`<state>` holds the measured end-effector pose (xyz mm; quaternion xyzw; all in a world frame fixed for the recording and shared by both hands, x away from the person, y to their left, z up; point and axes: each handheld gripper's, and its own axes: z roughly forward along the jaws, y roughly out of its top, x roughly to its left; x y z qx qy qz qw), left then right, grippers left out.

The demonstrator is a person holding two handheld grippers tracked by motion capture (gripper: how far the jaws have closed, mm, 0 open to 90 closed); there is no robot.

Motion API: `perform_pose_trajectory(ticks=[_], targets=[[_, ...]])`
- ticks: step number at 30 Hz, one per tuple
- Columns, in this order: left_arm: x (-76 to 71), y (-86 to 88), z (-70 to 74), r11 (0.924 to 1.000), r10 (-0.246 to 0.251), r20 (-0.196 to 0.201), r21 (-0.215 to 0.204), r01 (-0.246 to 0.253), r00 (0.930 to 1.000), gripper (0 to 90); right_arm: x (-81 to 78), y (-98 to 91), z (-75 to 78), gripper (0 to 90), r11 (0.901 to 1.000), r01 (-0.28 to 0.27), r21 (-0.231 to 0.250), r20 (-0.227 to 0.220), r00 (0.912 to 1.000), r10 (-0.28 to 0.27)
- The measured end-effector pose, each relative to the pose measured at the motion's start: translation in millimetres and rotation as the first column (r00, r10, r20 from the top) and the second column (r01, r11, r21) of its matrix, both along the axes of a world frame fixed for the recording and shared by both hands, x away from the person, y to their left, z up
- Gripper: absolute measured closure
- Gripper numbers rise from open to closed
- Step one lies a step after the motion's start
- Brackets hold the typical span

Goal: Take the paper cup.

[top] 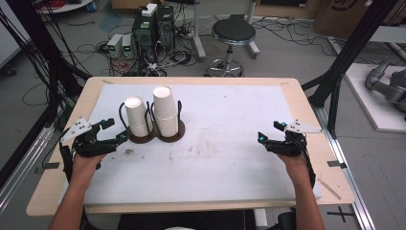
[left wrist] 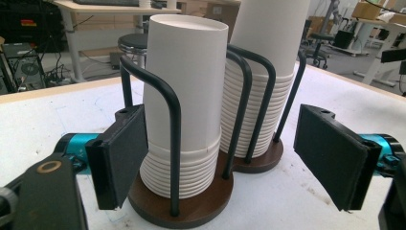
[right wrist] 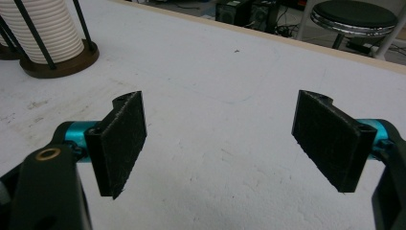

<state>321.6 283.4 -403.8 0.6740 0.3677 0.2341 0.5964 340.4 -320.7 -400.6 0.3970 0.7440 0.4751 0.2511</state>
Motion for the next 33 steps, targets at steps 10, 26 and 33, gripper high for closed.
perform_pose_trajectory(ticks=[10,26,33], targets=[[0.2,-2.7,-0.8,1.0,0.0,-0.002,0.0,0.0,1.0,19.2,0.4,0.1,-0.2,19.7,1.0,0.008,0.006,0.004,1.0,-0.008],[-5.3,-1.3,0.8,1.0,0.008,0.005,-0.001,-0.008,1.0,19.7,-1.9,28.0,11.8,19.7,0.9992,-0.033,0.022,0.075,0.9967,0.031],[-4.4,-0.2,-1.3,1.0,0.009,-0.003,-0.004,-0.009,1.0,19.7,0.3,25.5,9.8,20.1,0.9993,-0.024,0.028,0.067,0.9975,0.022]])
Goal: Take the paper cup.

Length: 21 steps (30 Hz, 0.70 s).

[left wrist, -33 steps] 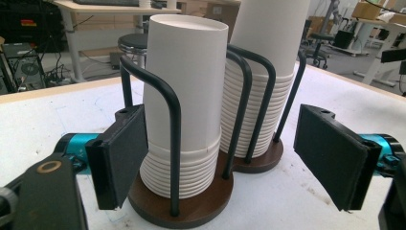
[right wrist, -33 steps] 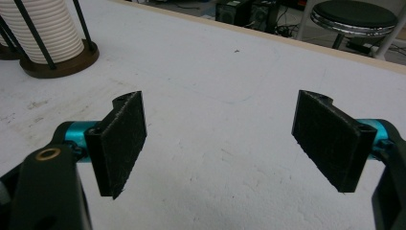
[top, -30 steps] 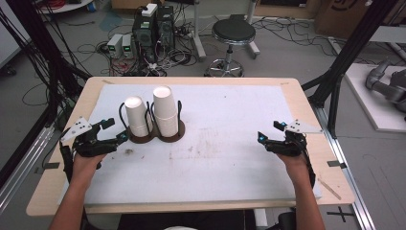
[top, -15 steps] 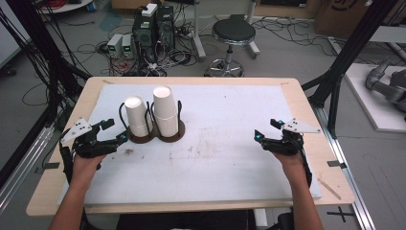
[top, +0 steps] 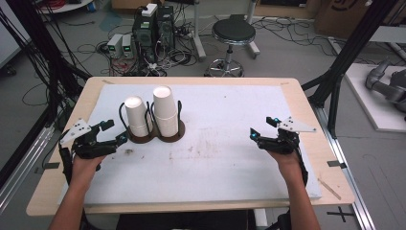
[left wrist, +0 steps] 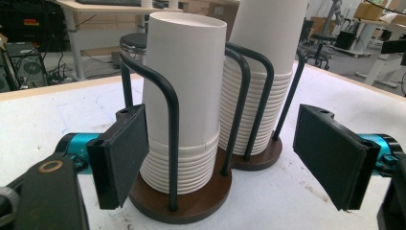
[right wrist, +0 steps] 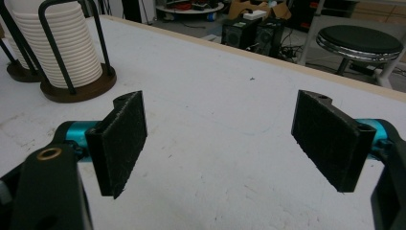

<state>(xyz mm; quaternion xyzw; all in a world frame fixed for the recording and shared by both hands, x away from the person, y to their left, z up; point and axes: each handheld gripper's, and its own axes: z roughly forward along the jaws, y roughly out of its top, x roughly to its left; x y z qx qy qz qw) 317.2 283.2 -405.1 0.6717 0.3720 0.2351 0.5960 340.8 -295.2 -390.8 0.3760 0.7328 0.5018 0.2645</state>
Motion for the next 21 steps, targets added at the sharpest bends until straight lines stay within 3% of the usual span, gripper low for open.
perform_pose_trajectory(ticks=[5,7,8,9,12,13,15,16,21], targets=[[-0.1,-0.6,-0.2,1.0,-0.003,0.0,0.003,0.003,1.0,19.7,-0.6,2.2,-0.3,28.5,0.9996,-0.026,0.005,-0.001,0.9997,0.026],[-0.2,-0.6,-0.1,1.0,-0.003,0.001,0.001,0.003,1.0,19.7,-1.5,6.3,2.6,38.5,0.999,-0.045,0.008,0.027,0.9986,0.044],[-0.3,-0.5,0.2,1.0,-0.002,0.0,0.003,0.002,1.0,19.7,-1.5,6.3,2.6,38.5,0.999,-0.045,0.008,0.027,0.9986,0.044],[-0.2,-0.6,0.2,1.0,-0.003,0.0,0.003,0.003,1.0,19.7,-1.6,9.3,4.9,48.1,0.9977,-0.066,0.019,0.035,0.9973,0.065],[0.0,-1.4,0.4,1.0,-0.006,-0.001,0.002,0.006,1.0,19.7,-0.2,15.0,8.1,61.2,0.9977,-0.067,0.006,0.022,0.9975,0.067],[0.0,-1.4,0.4,1.0,-0.006,-0.001,0.002,0.006,1.0,19.7,-0.2,15.0,8.1,61.2,0.9977,-0.067,0.006,0.022,0.9975,0.067],[0.3,-1.8,0.5,1.0,-0.008,0.0,0.003,0.008,1.0,19.7,0.8,21.1,10.4,72.0,0.9972,-0.073,0.016,0.018,0.9972,0.073],[0.3,-1.9,0.5,1.0,-0.008,0.0,0.002,0.008,1.0,19.7,0.8,21.1,10.4,72.0,0.9972,-0.073,0.016,0.018,0.9972,0.073],[0.4,-0.2,0.8,1.0,-0.007,-0.003,-0.002,0.007,1.0,19.7,-0.4,40.2,16.8,89.1,0.994,-0.109,-0.01,0.054,0.9926,0.109]])
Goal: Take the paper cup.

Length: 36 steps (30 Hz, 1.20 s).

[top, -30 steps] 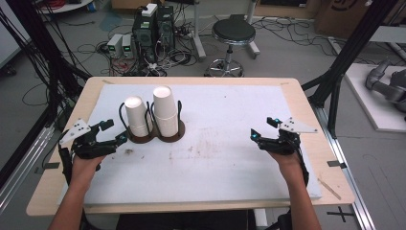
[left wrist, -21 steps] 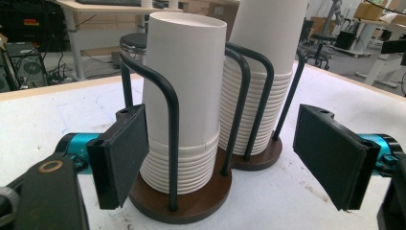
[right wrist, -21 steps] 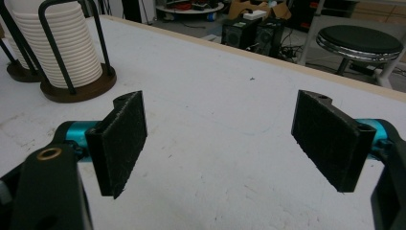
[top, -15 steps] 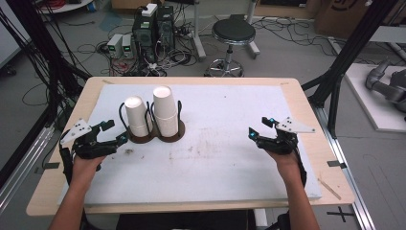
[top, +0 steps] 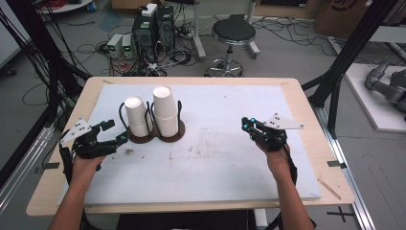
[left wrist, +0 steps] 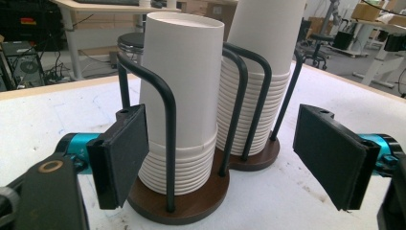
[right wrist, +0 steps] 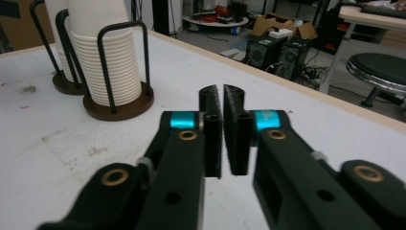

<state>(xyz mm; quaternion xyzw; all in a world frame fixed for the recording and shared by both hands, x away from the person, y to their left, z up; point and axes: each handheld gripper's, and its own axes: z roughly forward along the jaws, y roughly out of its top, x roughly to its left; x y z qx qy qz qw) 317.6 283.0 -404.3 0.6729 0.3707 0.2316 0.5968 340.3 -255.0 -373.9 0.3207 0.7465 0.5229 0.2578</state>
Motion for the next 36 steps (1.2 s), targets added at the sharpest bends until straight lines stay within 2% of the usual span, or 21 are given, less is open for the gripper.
perform_pose_trajectory(ticks=[3,5,7,8,9,11,13,15,19,20,22,24,30,31,32,33,34,36], targets=[[0.3,0.5,0.7,1.0,0.002,0.001,-0.001,-0.002,1.0,19.7,0.6,8.5,2.0,90.0,0.9998,-0.01,-0.016,0.014,0.9998,0.01],[0.8,1.1,2.1,1.0,0.001,0.003,-0.002,-0.001,1.0,19.7,2.9,18.0,4.2,90.0,0.9989,-0.038,-0.027,0.022,0.999,0.039],[1.4,2.2,5.6,0.9999,-0.01,0.005,-0.011,0.01,0.9999,19.7,8.0,35.6,5.3,90.0,0.9939,-0.103,-0.041,0.013,0.9946,0.103],[1.4,2.2,5.6,0.9999,-0.01,0.005,-0.011,0.01,0.9999,19.7,8.0,35.6,5.3,90.0,0.9939,-0.103,-0.041,0.013,0.9946,0.103],[1.5,2.4,7.0,0.9999,-0.012,0.008,-0.011,0.012,0.9999,19.7,9.1,41.7,5.4,90.0,0.9909,-0.125,-0.049,0.013,0.9919,0.126],[2.5,3.0,8.8,0.9999,-0.012,0.009,-0.009,0.012,0.9999,19.7,11.7,60.7,8.2,90.0,0.9848,-0.167,-0.05,0.018,0.9857,0.168],[3.8,3.8,10.3,0.9999,-0.01,0.008,-0.01,0.01,0.9999,19.7,12.1,64.6,9.3,90.0,0.9838,-0.174,-0.042,0.017,0.9844,0.175],[5.7,5.4,13.3,0.9999,-0.008,0.011,-0.014,0.008,0.9999,19.7,14.4,79.8,11.7,90.0,0.9816,-0.191,-0.009,-0.002,0.9816,0.191],[11.0,8.3,23.6,0.9996,-0.026,0.006,-0.007,0.026,0.9996,19.7,17.5,91.5,9.9,90.0,0.9805,-0.196,-0.007,-0.001,0.9805,0.196],[14.8,9.1,31.2,0.9995,-0.032,0.01,-0.007,0.032,0.9994,19.7,20.4,100.7,7.9,90.0,0.9775,-0.21,-0.023,0.0,0.9777,0.21],[17.1,9.7,35.1,0.9993,-0.036,0.014,-0.008,0.036,0.9993,19.7,21.2,103.7,7.4,90.0,0.9767,-0.213,-0.025,0.004,0.977,0.213],[24.1,10.2,45.9,0.9991,-0.042,0.027,-0.004,0.042,0.9988,19.7,26.3,115.2,7.1,90.0,0.9754,-0.22,-0.012,0.001,0.9755,0.22],[38.9,9.4,59.3,0.9982,-0.057,0.036,0.018,0.057,0.9977,19.4,37.2,138.3,10.1,90.0,0.9599,-0.28,-0.006,-0.016,0.9598,0.28],[38.9,9.4,59.3,0.9982,-0.057,0.036,0.018,0.057,0.9977,19.4,37.2,138.3,10.1,90.0,0.9599,-0.28,-0.006,-0.016,0.9598,0.28],[41.4,8.9,60.1,0.9982,-0.057,0.035,0.019,0.056,0.9978,19.4,38.4,147.5,11.8,90.0,0.9537,-0.301,0.002,-0.014,0.9536,0.301],[46.7,7.9,60.8,0.998,-0.06,0.027,0.021,0.06,0.9978,19.4,38.4,152.5,13.0,90.0,0.95,-0.312,0.005,-0.014,0.9499,0.312],[46.7,7.9,60.8,0.998,-0.06,0.027,0.021,0.06,0.9978,19.4,38.4,152.5,13.0,90.0,0.95,-0.312,0.005,-0.014,0.9499,0.312],[51.8,6.8,60.9,0.9976,-0.063,0.02,0.029,0.063,0.9978,19.4,38.1,169.4,15.9,90.0,0.9398,-0.342,0.005,-0.01,0.9398,0.342]])
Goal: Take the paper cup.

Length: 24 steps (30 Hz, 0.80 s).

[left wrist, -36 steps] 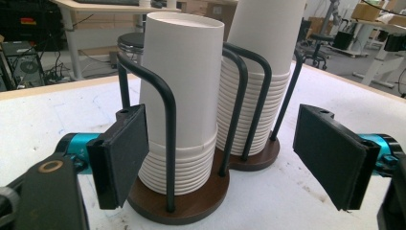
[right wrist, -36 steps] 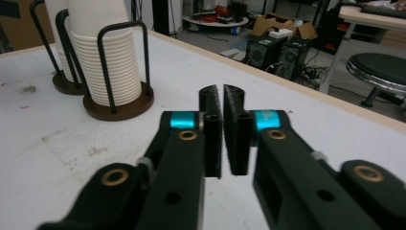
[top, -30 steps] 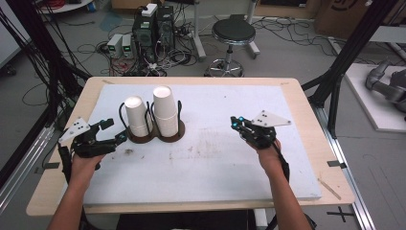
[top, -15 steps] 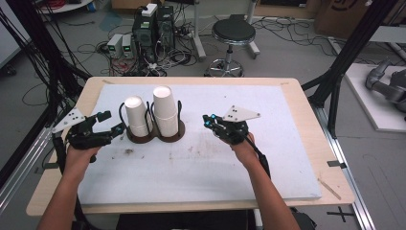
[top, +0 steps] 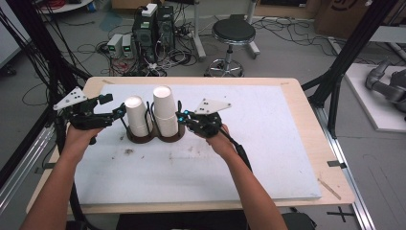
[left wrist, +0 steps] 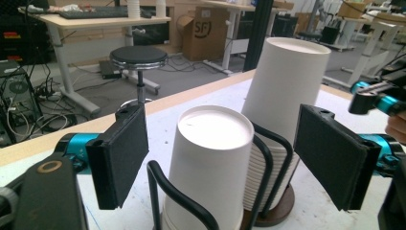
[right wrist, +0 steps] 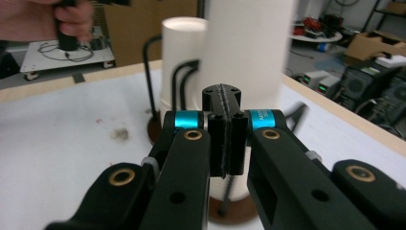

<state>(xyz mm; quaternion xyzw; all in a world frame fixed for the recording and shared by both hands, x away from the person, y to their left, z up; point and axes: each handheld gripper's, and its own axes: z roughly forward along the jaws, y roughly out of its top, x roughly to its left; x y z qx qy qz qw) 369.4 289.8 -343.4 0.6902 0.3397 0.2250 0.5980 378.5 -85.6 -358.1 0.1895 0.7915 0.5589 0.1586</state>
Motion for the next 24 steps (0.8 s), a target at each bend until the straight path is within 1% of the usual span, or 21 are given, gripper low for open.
perform_pose_trajectory(ticks=[1,2,3,5,6,7,8,9,10,11,14,16,17,19,20,22,23,24], targets=[[2.3,-0.8,0.1,1.0,-0.001,-0.004,0.004,0.001,1.0,19.4,0.0,0.0,0.0,90.0,1.0,0.0,0.0,0.0,1.0,0.0],[5.2,-1.7,0.4,1.0,-0.001,-0.006,0.009,0.001,1.0,19.4,0.0,12.9,-1.1,90.0,0.9998,-0.018,-0.005,0.0,0.9998,0.018],[6.9,-2.5,0.5,1.0,0.0,-0.006,0.009,0.0,1.0,19.4,0.0,12.9,-1.1,90.0,0.9998,-0.018,-0.005,0.0,0.9998,0.018],[11.2,-4.4,1.3,0.9998,-0.007,-0.013,0.016,0.007,0.9999,19.4,-1.0,23.0,-3.6,90.0,0.9994,-0.032,-0.008,-0.006,0.9995,0.032],[13.2,-6.0,1.7,0.9998,-0.011,-0.008,0.015,0.011,0.9999,19.4,-1.6,28.7,-5.6,90.0,0.9991,-0.04,-0.012,-0.006,0.9992,0.04],[14.7,-7.2,1.5,0.9998,-0.018,-0.011,0.011,0.018,0.9998,19.3,-2.8,40.6,-9.9,90.0,0.9985,-0.053,-0.018,-0.016,0.9985,0.052],[17.2,-9.4,0.6,0.9995,-0.022,-0.013,0.022,0.022,0.9997,19.4,-3.1,44.3,-11.2,90.0,0.9983,-0.055,-0.018,-0.021,0.9983,0.054],[17.2,-9.4,0.6,0.9995,-0.022,-0.013,0.022,0.022,0.9997,19.4,-3.1,44.3,-11.2,90.0,0.9983,-0.055,-0.018,-0.021,0.9983,0.054],[19.1,-10.5,-1.0,0.9995,-0.022,-0.017,0.021,0.022,0.9996,19.4,-3.2,49.1,-12.8,90.0,0.9981,-0.059,-0.018,-0.021,0.998,0.059],[20.6,-11.0,-2.2,0.9995,-0.018,-0.022,0.026,0.019,0.9996,19.4,-3.3,59.3,-16.1,90.0,0.9978,-0.064,-0.018,-0.027,0.9976,0.063],[23.7,-12.0,-4.3,0.9996,-0.018,-0.025,0.023,0.019,0.9995,19.4,-3.0,72.0,-21.4,90.0,0.9975,-0.069,-0.018,-0.043,0.9967,0.068],[24.5,-12.7,-4.0,0.9996,-0.019,-0.026,0.021,0.02,0.9995,19.4,-3.0,75.3,-22.9,90.0,0.9975,-0.069,-0.018,-0.048,0.9966,0.068],[24.7,-13.1,-3.0,0.9995,-0.022,-0.022,0.021,0.023,0.9995,19.4,-2.9,83.9,-26.6,90.0,0.9973,-0.071,-0.021,-0.06,0.9958,0.069],[24.2,-13.2,-1.0,0.9994,-0.026,-0.017,0.02,0.027,0.9995,19.4,-2.7,86.5,-27.7,90.0,0.9971,-0.072,-0.023,-0.061,0.9957,0.07],[23.7,-13.3,0.6,0.9995,-0.027,-0.011,0.019,0.027,0.9996,19.4,-2.6,94.2,-30.5,90.0,0.997,-0.074,-0.021,-0.069,0.995,0.072],[22.8,-12.7,2.6,0.9995,-0.026,-0.005,0.017,0.026,0.9996,19.4,-2.6,96.9,-31.6,90.0,0.9971,-0.073,-0.023,-0.071,0.9949,0.071],[22.4,-12.0,3.8,0.9996,-0.024,-0.002,0.014,0.024,0.9997,19.4,-1.9,104.7,-34.9,90.0,0.9975,-0.062,-0.035,-0.073,0.9956,0.059],[22.1,-11.5,4.3,0.9997,-0.023,0.0,0.012,0.023,0.9997,19.4,-1.9,104.7,-34.9,90.0,0.9975,-0.062,-0.035,-0.073,0.9956,0.059]])
